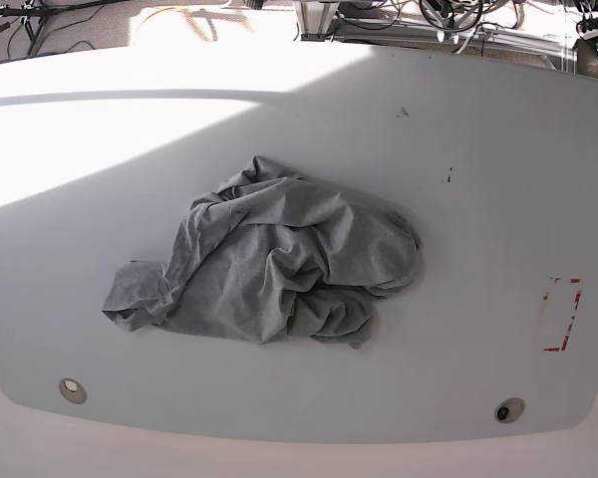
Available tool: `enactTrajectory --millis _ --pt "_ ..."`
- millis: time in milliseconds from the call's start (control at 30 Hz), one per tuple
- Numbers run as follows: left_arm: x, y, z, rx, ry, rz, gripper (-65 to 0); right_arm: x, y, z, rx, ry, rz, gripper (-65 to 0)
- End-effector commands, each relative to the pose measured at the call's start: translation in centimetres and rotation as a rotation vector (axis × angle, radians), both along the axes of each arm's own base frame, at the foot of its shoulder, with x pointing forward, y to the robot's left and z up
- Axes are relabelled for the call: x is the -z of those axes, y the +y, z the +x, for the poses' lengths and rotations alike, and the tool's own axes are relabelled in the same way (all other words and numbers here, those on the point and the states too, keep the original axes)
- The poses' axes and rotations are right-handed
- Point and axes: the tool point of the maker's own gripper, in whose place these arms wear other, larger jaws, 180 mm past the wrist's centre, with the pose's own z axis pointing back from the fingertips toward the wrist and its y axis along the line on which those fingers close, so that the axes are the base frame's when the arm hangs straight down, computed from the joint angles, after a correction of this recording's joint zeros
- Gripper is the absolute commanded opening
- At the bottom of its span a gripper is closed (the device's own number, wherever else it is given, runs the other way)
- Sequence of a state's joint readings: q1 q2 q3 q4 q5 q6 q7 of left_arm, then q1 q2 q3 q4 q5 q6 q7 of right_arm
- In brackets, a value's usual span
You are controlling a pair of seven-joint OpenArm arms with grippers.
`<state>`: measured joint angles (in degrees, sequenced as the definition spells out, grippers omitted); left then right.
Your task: Fold the T-shirt properly
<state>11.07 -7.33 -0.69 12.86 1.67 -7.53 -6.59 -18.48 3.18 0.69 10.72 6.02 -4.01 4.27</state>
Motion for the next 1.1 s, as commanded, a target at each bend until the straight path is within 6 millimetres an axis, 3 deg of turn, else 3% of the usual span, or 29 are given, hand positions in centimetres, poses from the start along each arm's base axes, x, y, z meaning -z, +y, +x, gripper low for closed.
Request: enactTrajectory --millis 0,233,633,900,1067 --pt "-0.1 0.6 -0.6 0.008 0.012 0.009 -63.1 -0.3 -0.4 -1.2 -0.006 0.021 -0.005 -56.5" --pt "-0.2 1.3 -0.1 0.007 -0.003 0.02 -62.9 -0.3 -0.6 -1.1 -0.002 0.012 -0.01 -56.4" --pt "-0.4 0.8 -0.5 0.003 -0.012 0.01 -63.2 -0.4 -0.5 -1.1 -0.004 -0.001 -0.011 -56.6" --pt "-1.0 0.8 -0.4 0.021 -0.06 0.012 -63.6 -0.8 -0.6 -2.1 -0.001 -0.008 -0.011 -56.6" --pt "-1.8 1.0 -1.5 0.041 -0.088 0.015 -63.4 -1.6 -0.9 -3.3 -0.003 -0.023 -0.015 -56.8"
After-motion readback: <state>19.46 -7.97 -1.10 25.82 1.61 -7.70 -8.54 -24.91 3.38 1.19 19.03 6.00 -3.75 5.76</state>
